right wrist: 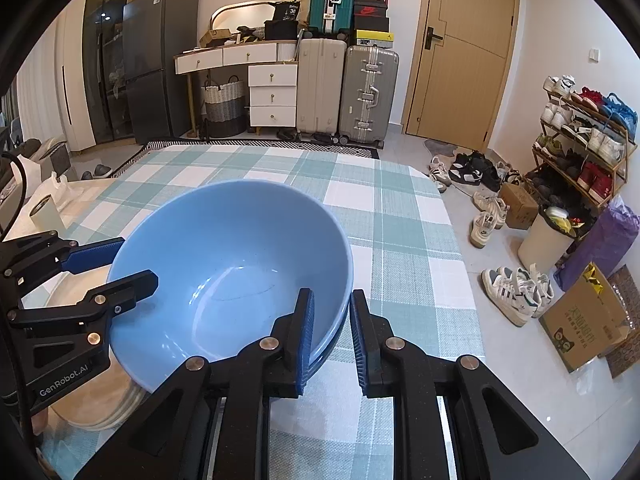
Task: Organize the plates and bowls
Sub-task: 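Lower the lighter blue bowl into the darker blue bowl with both tools, then open both tools off the nested bowl rims, then close both tools on the rims of the nested blue bowls, then lift and carry the nested bowls with both tools over the cream plate stack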
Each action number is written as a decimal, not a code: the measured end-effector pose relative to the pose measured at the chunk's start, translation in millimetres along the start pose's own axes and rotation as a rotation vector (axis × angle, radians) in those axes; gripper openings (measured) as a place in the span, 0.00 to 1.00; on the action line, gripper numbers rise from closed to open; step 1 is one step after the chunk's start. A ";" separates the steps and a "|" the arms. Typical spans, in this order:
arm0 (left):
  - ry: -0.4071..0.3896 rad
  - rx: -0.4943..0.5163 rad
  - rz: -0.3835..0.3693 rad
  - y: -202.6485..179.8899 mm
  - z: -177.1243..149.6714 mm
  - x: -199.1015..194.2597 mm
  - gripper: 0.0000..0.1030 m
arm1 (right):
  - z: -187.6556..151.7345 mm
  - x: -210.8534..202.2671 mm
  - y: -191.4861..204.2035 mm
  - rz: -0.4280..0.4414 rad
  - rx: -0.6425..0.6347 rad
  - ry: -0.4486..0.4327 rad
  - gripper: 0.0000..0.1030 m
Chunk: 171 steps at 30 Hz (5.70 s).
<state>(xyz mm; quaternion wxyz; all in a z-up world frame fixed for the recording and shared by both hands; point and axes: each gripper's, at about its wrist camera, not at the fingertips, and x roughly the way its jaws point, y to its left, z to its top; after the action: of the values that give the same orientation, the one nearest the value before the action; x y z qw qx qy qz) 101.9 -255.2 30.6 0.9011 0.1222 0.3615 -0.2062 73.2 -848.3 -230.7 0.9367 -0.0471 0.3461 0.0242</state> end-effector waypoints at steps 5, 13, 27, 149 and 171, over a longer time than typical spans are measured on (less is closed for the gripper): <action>0.008 -0.004 -0.011 2.1 -2.4 2.4 0.40 | -1.2 1.9 0.4 0.004 -0.004 0.002 0.18; 0.023 -0.035 -0.064 8.3 0.8 5.5 0.49 | 2.5 7.8 -11.4 0.069 0.054 0.038 0.25; 0.030 -0.084 -0.112 18.8 13.1 8.7 0.77 | 5.1 -6.0 -39.8 0.159 0.135 0.007 0.93; -0.082 -0.259 -0.062 62.7 -18.7 -125.7 0.34 | 19.9 -68.7 47.6 0.232 0.054 -0.019 0.34; -0.082 -0.337 0.088 107.4 -65.7 -152.9 0.34 | 21.6 -42.2 109.9 0.325 -0.021 0.004 0.34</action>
<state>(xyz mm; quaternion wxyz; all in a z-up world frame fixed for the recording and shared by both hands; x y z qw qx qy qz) 11.9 -92.6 99.0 0.9309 -0.0231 0.3483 -0.1078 46.6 -737.3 -194.7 0.9192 -0.0005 0.3508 0.1789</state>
